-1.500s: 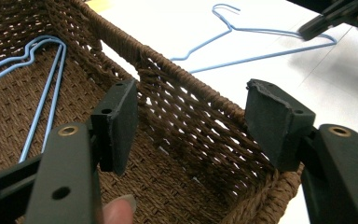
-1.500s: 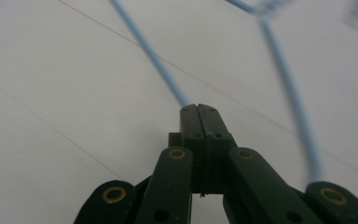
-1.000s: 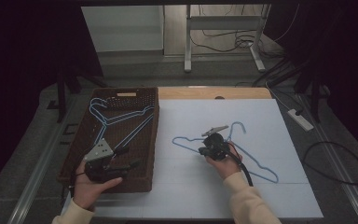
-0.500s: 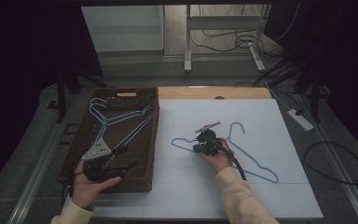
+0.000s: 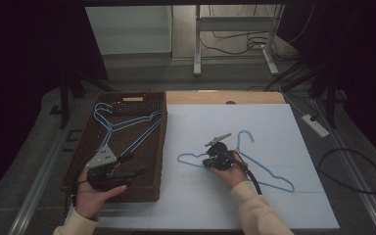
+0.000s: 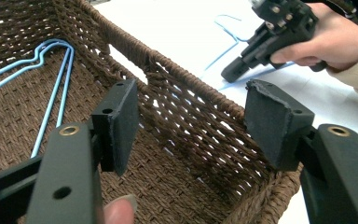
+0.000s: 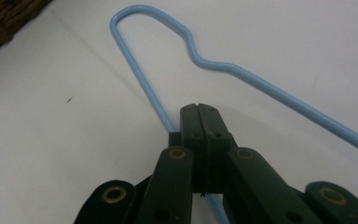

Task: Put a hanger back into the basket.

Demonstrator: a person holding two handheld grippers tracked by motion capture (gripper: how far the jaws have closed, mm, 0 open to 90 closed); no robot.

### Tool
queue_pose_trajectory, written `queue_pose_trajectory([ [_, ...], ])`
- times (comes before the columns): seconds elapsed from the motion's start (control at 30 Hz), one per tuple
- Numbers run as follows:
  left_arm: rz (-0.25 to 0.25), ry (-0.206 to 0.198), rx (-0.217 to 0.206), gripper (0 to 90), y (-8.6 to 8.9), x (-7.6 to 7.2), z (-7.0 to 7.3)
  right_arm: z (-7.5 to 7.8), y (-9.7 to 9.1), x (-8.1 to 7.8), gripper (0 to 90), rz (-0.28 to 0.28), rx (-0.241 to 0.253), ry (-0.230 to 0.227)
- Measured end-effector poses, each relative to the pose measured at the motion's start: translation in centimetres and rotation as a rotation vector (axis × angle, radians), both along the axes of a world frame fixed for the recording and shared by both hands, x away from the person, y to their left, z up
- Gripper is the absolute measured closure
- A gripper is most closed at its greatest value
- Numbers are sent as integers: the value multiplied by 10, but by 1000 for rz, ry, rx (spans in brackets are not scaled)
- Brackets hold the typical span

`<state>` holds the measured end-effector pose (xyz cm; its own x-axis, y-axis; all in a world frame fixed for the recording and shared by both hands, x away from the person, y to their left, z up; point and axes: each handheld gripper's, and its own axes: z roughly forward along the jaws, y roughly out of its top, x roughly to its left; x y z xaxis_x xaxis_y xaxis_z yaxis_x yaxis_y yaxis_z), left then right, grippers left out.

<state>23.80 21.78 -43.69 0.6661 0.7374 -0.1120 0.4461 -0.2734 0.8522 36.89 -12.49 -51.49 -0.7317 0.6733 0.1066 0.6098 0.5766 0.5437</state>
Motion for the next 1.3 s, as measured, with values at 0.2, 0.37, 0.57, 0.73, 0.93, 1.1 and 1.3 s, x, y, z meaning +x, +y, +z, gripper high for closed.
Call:
queue_pose_trajectory([
  [0.2,2,0,0,369,1,0,0,3,-7,-23,900,88,-12,41],
  [0.37,2,1,0,369,0,0,0,2,-15,-40,900,129,12,78],
  [0.57,5,-3,-3,369,1,0,1,3,-19,-60,900,185,4,99],
  [0.73,6,-2,-3,370,2,0,2,4,-22,-73,900,219,-1,116],
  [0.93,5,-2,-4,370,2,-1,1,4,-30,-88,900,253,-1,132],
  [1.1,3,-3,-4,370,1,-1,2,4,-33,-94,900,267,-7,138],
  [1.3,1,-2,-3,370,0,-1,2,16,-46,-87,900,186,40,60],
])
